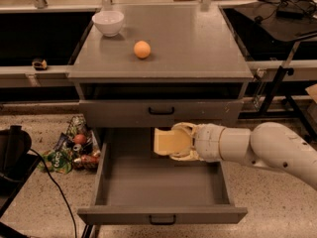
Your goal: Pick sponge from middle drawer and place on counter
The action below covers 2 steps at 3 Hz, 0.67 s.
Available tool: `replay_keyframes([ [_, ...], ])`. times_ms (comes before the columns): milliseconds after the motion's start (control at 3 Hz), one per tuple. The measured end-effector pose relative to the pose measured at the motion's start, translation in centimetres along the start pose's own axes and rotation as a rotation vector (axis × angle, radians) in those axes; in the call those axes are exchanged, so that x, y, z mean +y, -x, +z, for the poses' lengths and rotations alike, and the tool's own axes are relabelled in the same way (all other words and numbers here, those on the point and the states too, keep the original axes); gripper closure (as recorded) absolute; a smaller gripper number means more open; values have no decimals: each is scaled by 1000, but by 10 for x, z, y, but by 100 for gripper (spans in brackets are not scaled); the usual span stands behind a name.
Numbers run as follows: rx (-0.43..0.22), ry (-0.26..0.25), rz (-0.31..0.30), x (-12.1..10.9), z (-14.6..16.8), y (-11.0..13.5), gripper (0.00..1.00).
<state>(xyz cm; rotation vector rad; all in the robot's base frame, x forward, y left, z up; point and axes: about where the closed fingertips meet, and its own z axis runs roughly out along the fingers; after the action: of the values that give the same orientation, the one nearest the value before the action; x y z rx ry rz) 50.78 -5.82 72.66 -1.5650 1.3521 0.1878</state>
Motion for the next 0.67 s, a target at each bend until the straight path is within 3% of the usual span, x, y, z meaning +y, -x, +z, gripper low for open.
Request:
replay_keyframes([
  [333,20,-14,-11,-25,-5,4,100],
  [667,94,-51,-60,-83,-33,13,100],
])
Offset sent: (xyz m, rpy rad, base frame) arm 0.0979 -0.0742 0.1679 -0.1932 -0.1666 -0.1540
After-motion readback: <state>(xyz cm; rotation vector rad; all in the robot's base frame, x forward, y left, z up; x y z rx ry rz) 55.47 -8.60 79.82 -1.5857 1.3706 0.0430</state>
